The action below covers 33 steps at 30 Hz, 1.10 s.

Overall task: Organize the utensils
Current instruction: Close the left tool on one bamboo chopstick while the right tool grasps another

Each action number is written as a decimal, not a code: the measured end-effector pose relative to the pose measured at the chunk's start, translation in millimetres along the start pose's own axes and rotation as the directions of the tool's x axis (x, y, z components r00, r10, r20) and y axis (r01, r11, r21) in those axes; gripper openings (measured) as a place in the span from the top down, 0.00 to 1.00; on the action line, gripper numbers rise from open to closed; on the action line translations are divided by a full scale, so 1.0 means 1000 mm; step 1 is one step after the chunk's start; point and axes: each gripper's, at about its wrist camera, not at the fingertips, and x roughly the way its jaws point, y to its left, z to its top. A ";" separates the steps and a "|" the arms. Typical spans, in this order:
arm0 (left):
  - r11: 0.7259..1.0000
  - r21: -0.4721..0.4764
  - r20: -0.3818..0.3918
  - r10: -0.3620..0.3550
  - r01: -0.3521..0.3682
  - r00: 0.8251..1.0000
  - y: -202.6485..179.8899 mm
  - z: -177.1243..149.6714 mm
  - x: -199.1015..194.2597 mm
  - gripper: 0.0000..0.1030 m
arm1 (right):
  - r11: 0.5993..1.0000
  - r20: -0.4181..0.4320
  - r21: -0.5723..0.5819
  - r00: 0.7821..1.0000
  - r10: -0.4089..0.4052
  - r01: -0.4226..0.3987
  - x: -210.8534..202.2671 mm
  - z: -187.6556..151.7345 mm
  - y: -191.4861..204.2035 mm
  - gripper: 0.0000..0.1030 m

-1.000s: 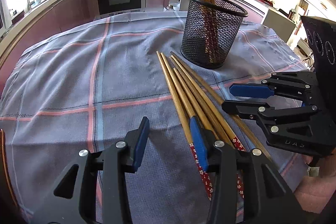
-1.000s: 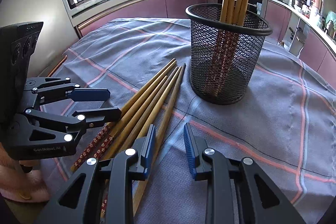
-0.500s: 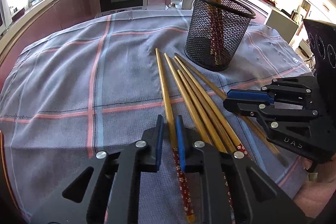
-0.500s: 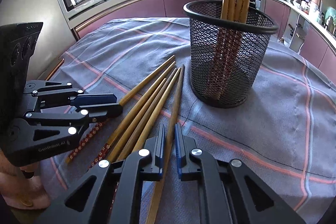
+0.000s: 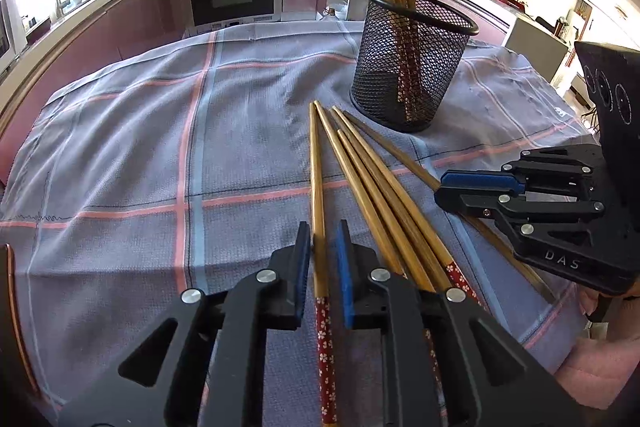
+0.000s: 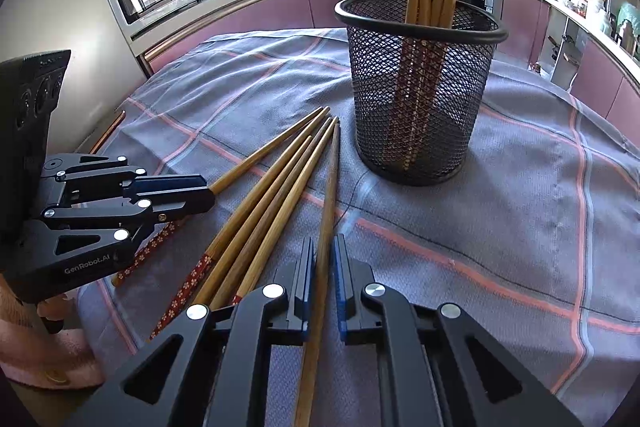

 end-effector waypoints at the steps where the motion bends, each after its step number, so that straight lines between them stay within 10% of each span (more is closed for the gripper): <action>1: 1.000 0.003 0.001 0.001 -0.001 1.000 0.000 0.002 0.001 0.87 | 1.000 0.002 -0.002 1.000 -0.004 0.004 0.001 0.001 0.000 0.92; 33: 0.999 -0.040 -0.016 0.003 -0.004 1.000 0.004 0.020 0.020 0.93 | 0.999 0.029 0.042 0.999 0.028 -0.029 0.011 0.014 -0.008 0.94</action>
